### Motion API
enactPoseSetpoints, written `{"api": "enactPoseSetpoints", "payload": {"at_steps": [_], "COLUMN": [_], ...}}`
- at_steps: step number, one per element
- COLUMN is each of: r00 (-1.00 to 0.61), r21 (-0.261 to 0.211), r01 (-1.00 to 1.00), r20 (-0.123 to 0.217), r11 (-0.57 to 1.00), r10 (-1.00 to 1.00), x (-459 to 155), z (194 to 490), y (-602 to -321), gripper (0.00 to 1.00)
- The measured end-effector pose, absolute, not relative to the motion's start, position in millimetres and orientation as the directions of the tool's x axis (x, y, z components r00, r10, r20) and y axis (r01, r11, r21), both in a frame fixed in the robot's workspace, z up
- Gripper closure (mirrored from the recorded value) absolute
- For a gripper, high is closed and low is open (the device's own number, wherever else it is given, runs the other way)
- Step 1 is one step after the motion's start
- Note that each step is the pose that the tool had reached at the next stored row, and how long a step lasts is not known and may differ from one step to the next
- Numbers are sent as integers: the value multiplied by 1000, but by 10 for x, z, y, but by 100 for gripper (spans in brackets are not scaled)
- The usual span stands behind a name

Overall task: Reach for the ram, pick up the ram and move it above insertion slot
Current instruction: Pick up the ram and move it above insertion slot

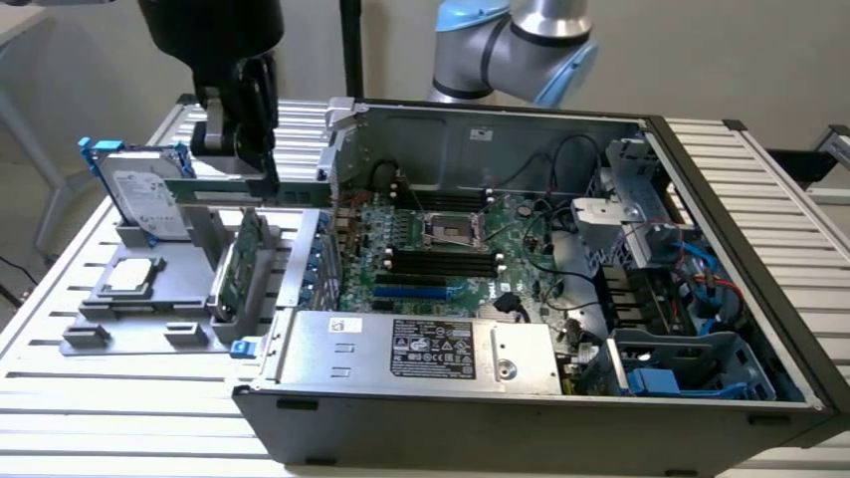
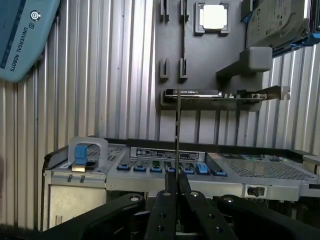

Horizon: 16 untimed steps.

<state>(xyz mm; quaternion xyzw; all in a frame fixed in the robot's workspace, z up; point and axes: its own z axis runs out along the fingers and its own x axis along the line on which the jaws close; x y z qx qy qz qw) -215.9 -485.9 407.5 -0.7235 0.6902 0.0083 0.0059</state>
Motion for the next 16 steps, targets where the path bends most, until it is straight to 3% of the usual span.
{"api": "enactPoseSetpoints", "payload": {"at_steps": [16], "r00": [47], "r21": [3], "r01": [-999], "r20": [-21], "r11": [-47], "r10": [-999], "x": [-1478], "z": [4069], "y": [-4722], "gripper": [87]}}
